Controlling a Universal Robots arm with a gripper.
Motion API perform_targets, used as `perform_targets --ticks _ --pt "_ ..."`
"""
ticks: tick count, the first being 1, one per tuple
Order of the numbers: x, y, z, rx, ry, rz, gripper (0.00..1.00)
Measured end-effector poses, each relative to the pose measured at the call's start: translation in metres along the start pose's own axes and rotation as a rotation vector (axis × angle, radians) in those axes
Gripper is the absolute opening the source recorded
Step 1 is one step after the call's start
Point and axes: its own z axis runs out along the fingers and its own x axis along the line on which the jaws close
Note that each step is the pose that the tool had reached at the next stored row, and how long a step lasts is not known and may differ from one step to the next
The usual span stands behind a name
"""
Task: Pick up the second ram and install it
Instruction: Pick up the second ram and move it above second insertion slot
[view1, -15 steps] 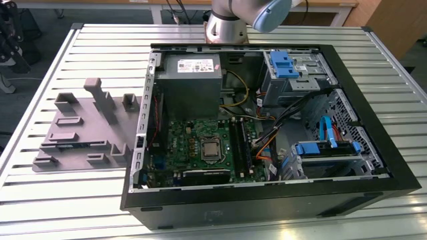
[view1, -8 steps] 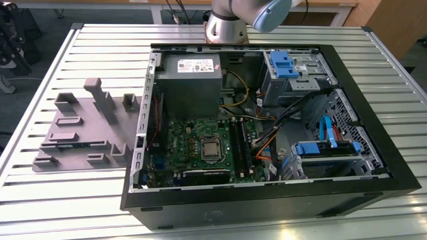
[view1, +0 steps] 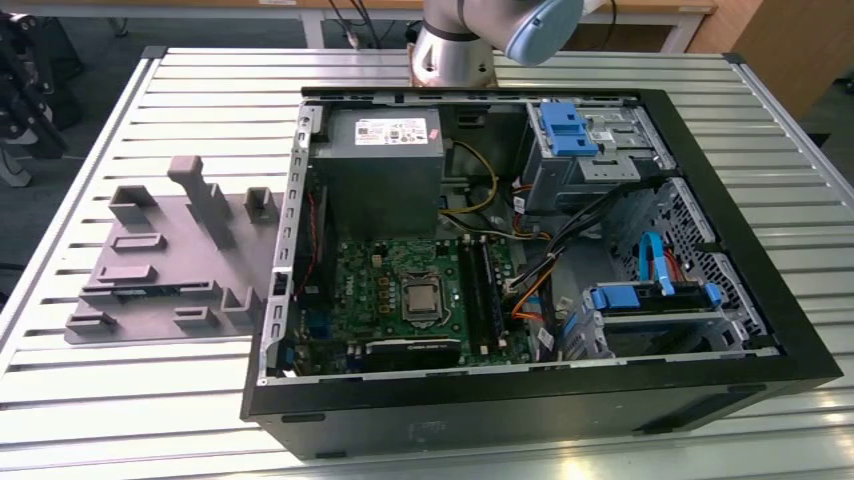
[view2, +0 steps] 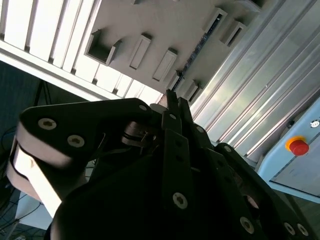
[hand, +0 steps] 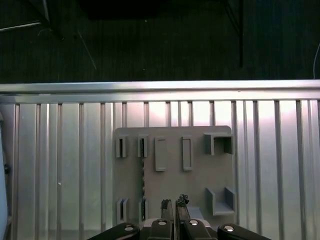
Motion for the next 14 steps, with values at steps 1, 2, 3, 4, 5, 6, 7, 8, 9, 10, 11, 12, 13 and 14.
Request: perform_targets --ticks 1,2,3,4,5,6,7,8,9,10,11,12,13,14 --pt "0.0001 0.0 0.0019 0.0015 -0.0001 0.0 0.18" --pt "0.0001 0.0002 0.0037 0.0031 -0.0002 0.001 0.18" --pt "0.0002 0.0003 0.0053 0.0047 -0.0002 0.001 0.18" --pt "0.0002 0.0003 0.007 0.0062 -0.0003 0.001 0.18" --pt "0.0003 0.0003 0.0087 0.0077 -0.0004 0.001 0.18" --pt "0.0003 0.0003 0.0099 0.008 -0.0004 0.002 0.18" --pt "0.0003 0.0005 0.0107 0.0079 -0.0003 0.002 0.18" --pt "0.0003 0.0005 0.0115 0.008 -0.0003 0.002 0.18" --pt "0.0004 0.0005 0.0125 0.008 -0.0003 0.002 0.18" --pt "0.0004 0.0005 0.0136 0.008 -0.0003 0.002 0.18" --pt "0.0004 0.0005 0.0147 0.0079 -0.0003 0.002 0.18" --pt "0.0004 0.0005 0.0158 0.008 -0.0003 0.002 0.18" --pt "0.0006 0.0005 0.0169 0.008 -0.0003 0.002 0.18" --pt "0.0007 0.0005 0.0179 0.008 -0.0004 0.002 0.18"
